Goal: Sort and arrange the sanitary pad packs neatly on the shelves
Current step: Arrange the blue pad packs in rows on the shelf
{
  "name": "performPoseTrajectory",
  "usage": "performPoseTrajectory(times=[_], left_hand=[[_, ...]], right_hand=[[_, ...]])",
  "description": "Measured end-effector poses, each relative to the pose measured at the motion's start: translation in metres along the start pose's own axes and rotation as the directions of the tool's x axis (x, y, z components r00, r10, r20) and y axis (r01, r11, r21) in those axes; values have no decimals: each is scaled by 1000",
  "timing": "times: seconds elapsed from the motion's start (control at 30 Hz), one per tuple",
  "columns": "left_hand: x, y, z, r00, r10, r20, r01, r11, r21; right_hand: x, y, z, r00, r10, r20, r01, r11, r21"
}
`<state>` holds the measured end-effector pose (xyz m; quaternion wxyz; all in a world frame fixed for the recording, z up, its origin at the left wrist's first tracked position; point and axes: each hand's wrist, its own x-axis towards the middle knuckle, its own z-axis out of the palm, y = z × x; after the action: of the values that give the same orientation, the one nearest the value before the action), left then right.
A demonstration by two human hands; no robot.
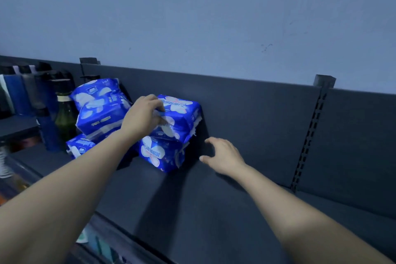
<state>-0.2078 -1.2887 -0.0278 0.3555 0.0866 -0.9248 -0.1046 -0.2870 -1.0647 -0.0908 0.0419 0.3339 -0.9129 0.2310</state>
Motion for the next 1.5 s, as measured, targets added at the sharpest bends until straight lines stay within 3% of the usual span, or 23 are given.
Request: performPoseTrajectory(times=[0.07,0.13,0.2,0.27,0.37,0.47,0.53,0.63,0.7,0.77,0.8,0.9,1.0,1.1,1.2,1.27,1.33,1.37,1.4,1.5], left_hand=[[5,5,-9,997,-4,78,20,979,-202],[10,11,-16,976,69,208,4,944,-331],[14,22,-18,935,171,309,-62,941,-333],[14,36,-10,902,269,337,-188,949,-253],[8,53,6,893,308,330,-230,940,-254],[3,58,15,885,177,431,80,853,-515],[6,52,21,921,23,389,215,803,-556],[11,25,32,950,-171,262,225,955,-194],[8,3,43,882,-253,398,244,967,74],[-2,-10,52,765,-281,580,154,954,259],[-6,-17,57,745,-281,606,114,947,299],[-17,-17,58,864,-260,431,110,934,341],[-19,-9,58,969,-63,240,-48,902,429],[-16,12,62,972,-70,225,39,989,142],[-2,17,60,906,-128,404,144,989,-10],[4,12,51,819,-128,559,197,978,-65],[4,12,38,604,-144,784,207,978,20],[4,12,35,501,-185,845,138,981,133],[2,12,33,464,-232,855,62,971,231],[-3,10,41,609,-223,761,9,962,274]], right_hand=[[2,-5,-5,963,61,-264,-28,991,129],[4,-10,-15,833,207,-513,-53,953,297],[7,-9,-26,764,239,-600,-17,936,351],[11,-6,-33,852,169,-495,6,943,333],[12,-4,-32,984,52,-169,5,947,322],[5,0,-27,986,18,167,-90,895,437],[-3,5,-26,959,-36,283,-95,895,436],[-12,11,-30,938,-79,338,-52,931,362],[-15,16,-30,916,-86,391,-44,949,311],[-18,20,-28,922,-86,379,-17,965,261],[-19,21,-28,933,-76,353,-14,970,245],[-24,22,-33,966,-35,256,-13,983,185],[-27,29,-38,989,53,138,-75,984,160],[-32,46,-42,982,181,56,-187,972,142],[-41,61,-48,969,245,9,-244,961,131],[-48,64,-47,962,273,-10,-272,960,75],[-54,62,-44,951,297,-87,-300,954,-20],[-57,59,-41,944,303,-130,-314,946,-80],[-60,54,-39,938,309,-157,-329,936,-121],[-69,46,-35,936,326,-130,-340,935,-99]])
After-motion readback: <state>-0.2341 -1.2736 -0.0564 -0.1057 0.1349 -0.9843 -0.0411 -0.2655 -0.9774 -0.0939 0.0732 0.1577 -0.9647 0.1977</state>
